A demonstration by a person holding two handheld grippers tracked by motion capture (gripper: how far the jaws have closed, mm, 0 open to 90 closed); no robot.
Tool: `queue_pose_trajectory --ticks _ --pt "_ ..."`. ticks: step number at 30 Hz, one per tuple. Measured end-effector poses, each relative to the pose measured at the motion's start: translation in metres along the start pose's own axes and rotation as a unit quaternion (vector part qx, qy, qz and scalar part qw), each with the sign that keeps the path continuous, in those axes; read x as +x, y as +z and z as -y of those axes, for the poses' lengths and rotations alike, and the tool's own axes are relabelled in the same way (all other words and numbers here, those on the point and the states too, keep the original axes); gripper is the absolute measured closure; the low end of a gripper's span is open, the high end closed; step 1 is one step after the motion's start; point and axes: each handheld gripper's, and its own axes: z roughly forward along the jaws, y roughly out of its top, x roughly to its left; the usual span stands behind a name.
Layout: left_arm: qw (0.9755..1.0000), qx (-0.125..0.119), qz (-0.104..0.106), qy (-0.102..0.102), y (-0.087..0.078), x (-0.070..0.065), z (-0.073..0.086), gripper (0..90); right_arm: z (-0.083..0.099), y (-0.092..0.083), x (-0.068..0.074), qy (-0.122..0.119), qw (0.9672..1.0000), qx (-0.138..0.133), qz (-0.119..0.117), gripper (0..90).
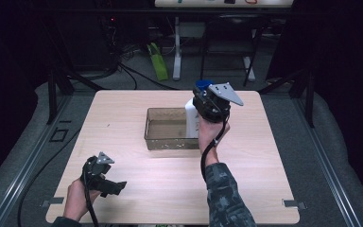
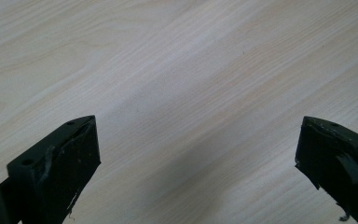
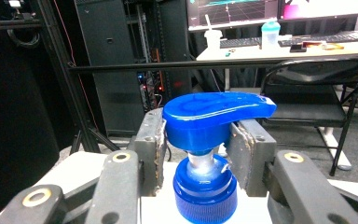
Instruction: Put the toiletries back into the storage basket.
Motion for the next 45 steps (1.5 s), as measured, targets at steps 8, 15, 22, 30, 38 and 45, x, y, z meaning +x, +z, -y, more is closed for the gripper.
queue_pose_trajectory --ticks 8,15,22,30,38,45 --pt "1.0000 0.003 0.000 0.000 0.001 0.001 0.000 0.0 0.007 0.001 0.003 0.000 1.0000 0.005 0.005 58.5" --pt "1.0000 0.003 0.000 0.001 0.001 0.000 0.000 0.0 0.013 0.002 0.005 0.004 0.9998 0.011 0.013 58.4" --pt "1.0000 0.003 0.001 0.002 0.001 0.000 0.000 0.0 0.016 0.002 0.004 0.009 0.9997 0.017 0.012 58.2" --pt "1.0000 0.004 0.001 0.003 0.002 0.000 0.000 0.0 0.021 0.005 0.001 0.010 0.9996 0.023 0.012 58.2" --pt "1.0000 0.005 0.001 0.005 0.001 -0.001 -0.001 0.0 0.024 0.002 -0.009 0.018 0.9996 0.017 0.011 58.3" --pt "1.0000 0.003 -0.001 0.005 0.001 -0.001 -0.001 0.0 0.025 0.002 -0.011 0.009 0.9998 0.015 0.005 58.3"
